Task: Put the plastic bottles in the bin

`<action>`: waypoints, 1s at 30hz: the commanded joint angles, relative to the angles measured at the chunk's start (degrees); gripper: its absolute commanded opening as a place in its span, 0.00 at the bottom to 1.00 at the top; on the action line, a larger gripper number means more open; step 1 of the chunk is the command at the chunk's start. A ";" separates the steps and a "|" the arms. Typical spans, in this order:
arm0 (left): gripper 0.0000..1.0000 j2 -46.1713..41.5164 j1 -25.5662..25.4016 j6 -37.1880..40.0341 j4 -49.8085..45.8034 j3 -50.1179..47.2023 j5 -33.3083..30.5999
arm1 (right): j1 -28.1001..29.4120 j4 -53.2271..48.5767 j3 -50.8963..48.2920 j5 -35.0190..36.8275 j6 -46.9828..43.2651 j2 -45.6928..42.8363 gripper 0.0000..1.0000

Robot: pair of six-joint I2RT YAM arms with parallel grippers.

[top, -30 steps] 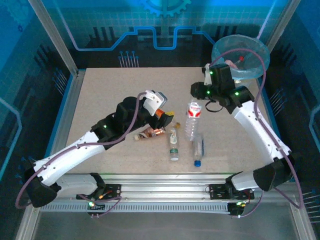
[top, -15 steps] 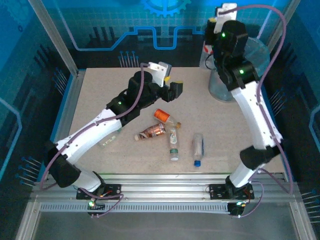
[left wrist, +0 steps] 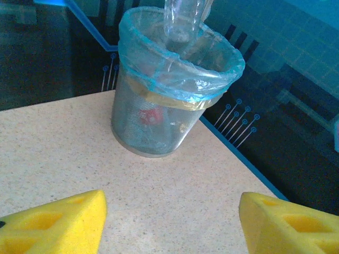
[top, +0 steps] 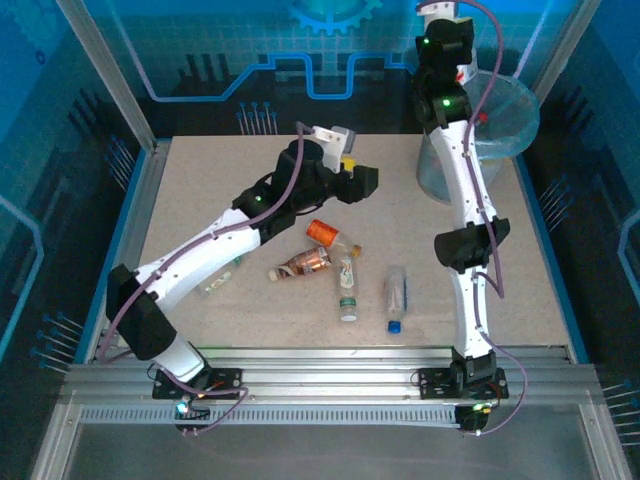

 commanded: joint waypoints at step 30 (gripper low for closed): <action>0.69 2.72 0.17 -3.69 -2.28 1.31 4.25 | -13.26 -30.65 -20.45 -13.52 36.31 -1.62 0.10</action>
